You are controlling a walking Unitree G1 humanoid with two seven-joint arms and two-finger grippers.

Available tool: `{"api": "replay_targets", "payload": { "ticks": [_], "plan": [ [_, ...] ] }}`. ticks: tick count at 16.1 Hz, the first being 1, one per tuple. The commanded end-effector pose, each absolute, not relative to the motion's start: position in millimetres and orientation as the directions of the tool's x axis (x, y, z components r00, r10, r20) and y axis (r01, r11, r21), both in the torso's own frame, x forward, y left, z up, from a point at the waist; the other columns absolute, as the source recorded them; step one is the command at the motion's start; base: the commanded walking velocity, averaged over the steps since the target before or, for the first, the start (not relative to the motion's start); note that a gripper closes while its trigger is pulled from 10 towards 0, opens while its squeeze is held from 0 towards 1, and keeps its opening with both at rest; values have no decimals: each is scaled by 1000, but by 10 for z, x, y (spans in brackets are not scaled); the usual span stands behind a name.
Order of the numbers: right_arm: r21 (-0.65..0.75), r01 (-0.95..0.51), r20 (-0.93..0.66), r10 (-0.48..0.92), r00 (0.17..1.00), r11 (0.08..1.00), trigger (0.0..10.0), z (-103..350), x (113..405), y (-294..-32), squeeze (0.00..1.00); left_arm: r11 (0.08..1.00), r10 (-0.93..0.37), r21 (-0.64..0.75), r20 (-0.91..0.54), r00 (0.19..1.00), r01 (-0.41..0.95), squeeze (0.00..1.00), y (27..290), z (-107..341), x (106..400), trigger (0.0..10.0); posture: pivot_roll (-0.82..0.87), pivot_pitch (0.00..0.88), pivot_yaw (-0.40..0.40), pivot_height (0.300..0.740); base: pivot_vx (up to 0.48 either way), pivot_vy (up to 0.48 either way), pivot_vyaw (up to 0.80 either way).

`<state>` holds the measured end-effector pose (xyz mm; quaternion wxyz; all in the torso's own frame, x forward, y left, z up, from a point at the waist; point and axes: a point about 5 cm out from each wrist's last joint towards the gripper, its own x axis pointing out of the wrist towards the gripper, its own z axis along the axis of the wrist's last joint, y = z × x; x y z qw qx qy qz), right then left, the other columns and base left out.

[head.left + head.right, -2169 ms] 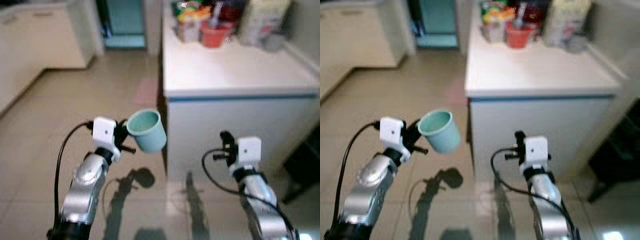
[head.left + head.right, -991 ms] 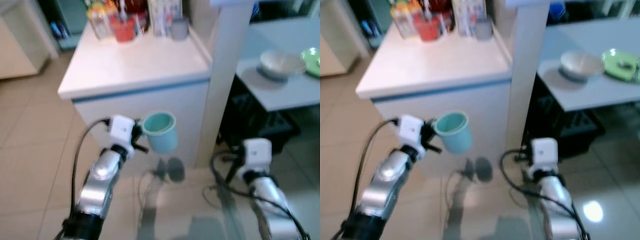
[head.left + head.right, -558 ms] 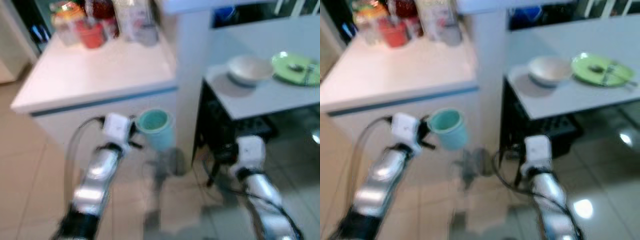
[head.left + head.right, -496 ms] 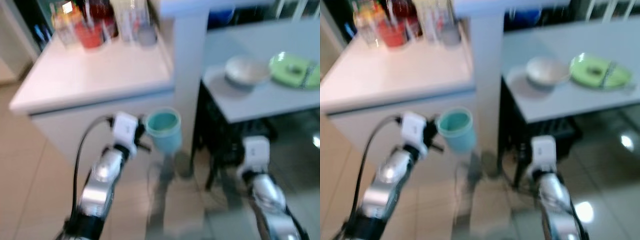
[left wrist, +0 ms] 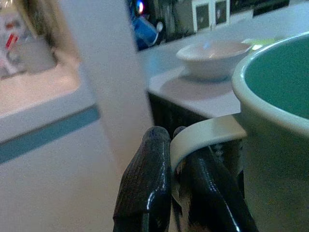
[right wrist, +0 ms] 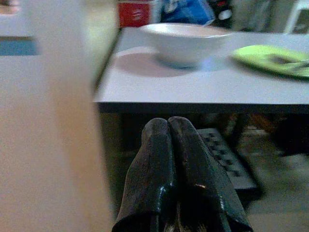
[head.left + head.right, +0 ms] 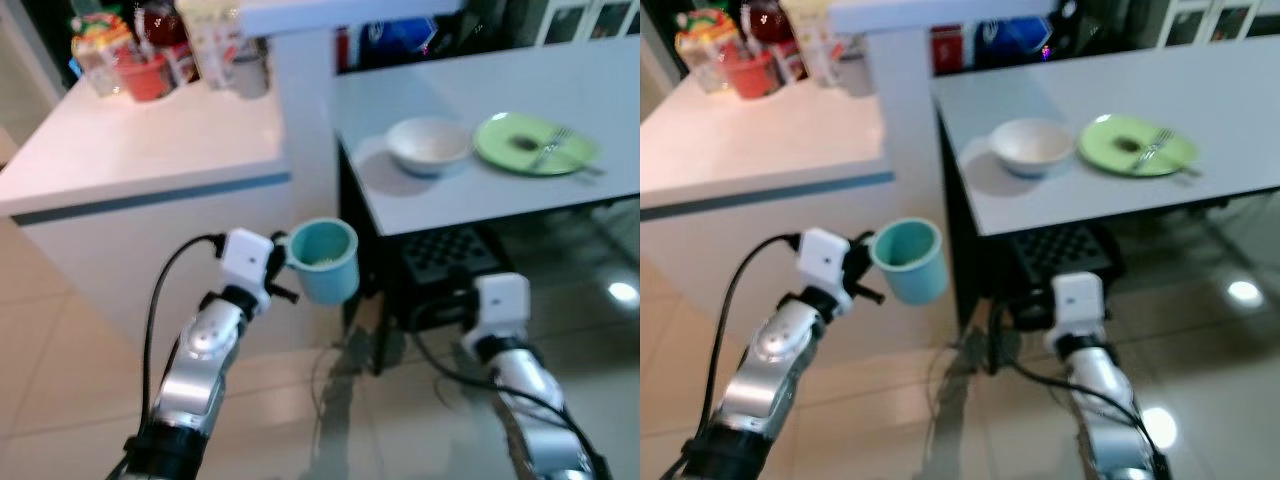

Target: Setting the table

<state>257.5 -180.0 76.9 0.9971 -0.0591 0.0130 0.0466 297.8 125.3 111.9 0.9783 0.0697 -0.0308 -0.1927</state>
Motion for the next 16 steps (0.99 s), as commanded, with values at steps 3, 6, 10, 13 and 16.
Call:
{"api": "replay_targets", "payload": {
  "ticks": [3,6,10,13,16],
  "plan": [
    [-116,-116,-22,114,993,986,10000,781,2580,-1731,0,924,-349,176,26,937,339,0,1348,1123,3021,0,-58,0,101,740,285,-383,0],
    [-115,-114,-21,112,993,987,10000,774,2566,-1732,0,923,-348,182,19,937,339,0,1338,1115,3029,0,-64,0,109,740,316,-356,0],
    [-116,-111,-20,110,994,987,10000,767,2555,-1730,0,915,-359,204,20,933,348,0,1312,1113,3040,0,-69,0,113,740,377,-291,0],
    [-117,-110,-19,108,994,987,10000,766,2555,-1732,0,912,-366,208,25,930,354,0,1301,1119,3047,0,-71,0,114,740,394,-270,0],
    [-118,-109,-17,107,994,987,10000,767,2554,-1734,0,903,-388,219,38,921,371,0,1257,1132,3036,0,-73,0,115,740,373,-298,0]
  ]
}}
